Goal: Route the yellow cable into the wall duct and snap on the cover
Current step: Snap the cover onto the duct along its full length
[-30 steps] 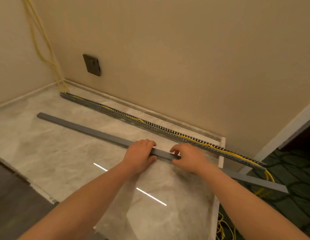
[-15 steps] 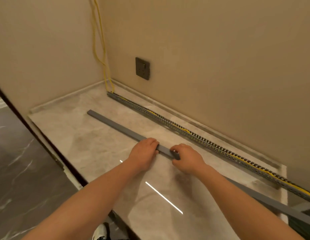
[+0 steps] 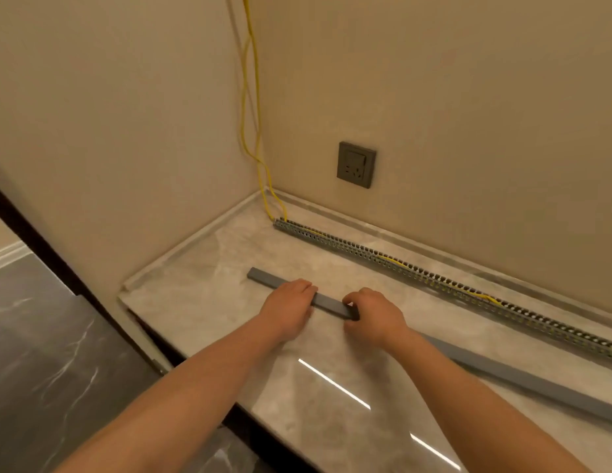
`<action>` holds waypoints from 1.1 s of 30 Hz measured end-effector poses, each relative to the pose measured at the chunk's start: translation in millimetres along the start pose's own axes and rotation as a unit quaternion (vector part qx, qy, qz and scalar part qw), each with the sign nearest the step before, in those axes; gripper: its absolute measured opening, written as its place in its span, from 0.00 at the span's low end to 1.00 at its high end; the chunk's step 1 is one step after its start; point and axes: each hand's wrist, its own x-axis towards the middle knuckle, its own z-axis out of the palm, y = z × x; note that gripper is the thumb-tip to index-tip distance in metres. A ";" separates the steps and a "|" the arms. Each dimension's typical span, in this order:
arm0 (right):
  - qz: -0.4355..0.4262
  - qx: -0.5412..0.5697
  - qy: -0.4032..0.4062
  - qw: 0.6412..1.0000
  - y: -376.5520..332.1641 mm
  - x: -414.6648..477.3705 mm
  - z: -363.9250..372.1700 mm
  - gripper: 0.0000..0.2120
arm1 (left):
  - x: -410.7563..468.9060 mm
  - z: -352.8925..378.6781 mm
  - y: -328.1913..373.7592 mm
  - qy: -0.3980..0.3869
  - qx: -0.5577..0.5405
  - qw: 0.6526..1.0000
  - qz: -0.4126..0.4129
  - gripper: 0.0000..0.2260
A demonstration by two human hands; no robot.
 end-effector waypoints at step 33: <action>-0.112 0.006 0.051 0.992 -49.4 79.5 -24.6 0.21 | 54.1 -36.3 -58.3 0.131 -0.073 0.987 -0.065 0.16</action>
